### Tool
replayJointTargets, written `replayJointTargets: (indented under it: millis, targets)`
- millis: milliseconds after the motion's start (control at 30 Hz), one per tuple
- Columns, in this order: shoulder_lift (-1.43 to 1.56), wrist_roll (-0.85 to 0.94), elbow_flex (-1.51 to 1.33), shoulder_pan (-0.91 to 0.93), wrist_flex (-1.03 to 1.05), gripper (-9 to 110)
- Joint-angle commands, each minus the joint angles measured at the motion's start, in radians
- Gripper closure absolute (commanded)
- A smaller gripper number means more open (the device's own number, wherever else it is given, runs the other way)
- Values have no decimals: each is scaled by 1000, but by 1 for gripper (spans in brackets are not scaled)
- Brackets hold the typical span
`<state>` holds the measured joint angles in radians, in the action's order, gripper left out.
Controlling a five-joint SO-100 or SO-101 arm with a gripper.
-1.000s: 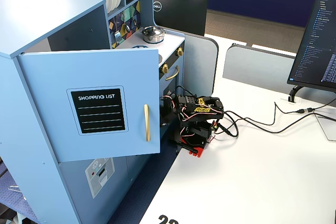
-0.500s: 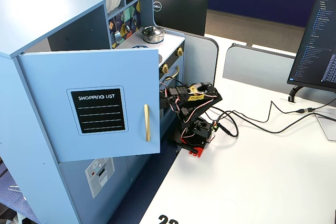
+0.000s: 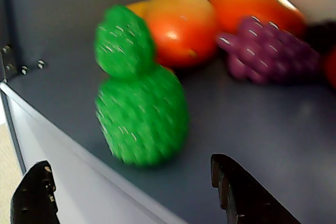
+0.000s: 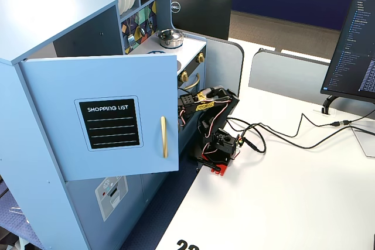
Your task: Pick up the green pineapple from the left cabinet and place it in the gray recipient
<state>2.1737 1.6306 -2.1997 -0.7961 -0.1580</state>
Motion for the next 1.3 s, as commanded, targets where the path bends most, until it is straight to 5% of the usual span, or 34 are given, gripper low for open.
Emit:
replayJointTargets:
  millis: [0, 767, 967, 1267]
  targets:
    - [-83, 11, 147, -14, -69, 69]
    - [-425, -60, 479, -37, -3, 73]
    - [-497, 63, 594, -60, 11, 100]
    - [-302, 212, 594, -118, -44, 102]
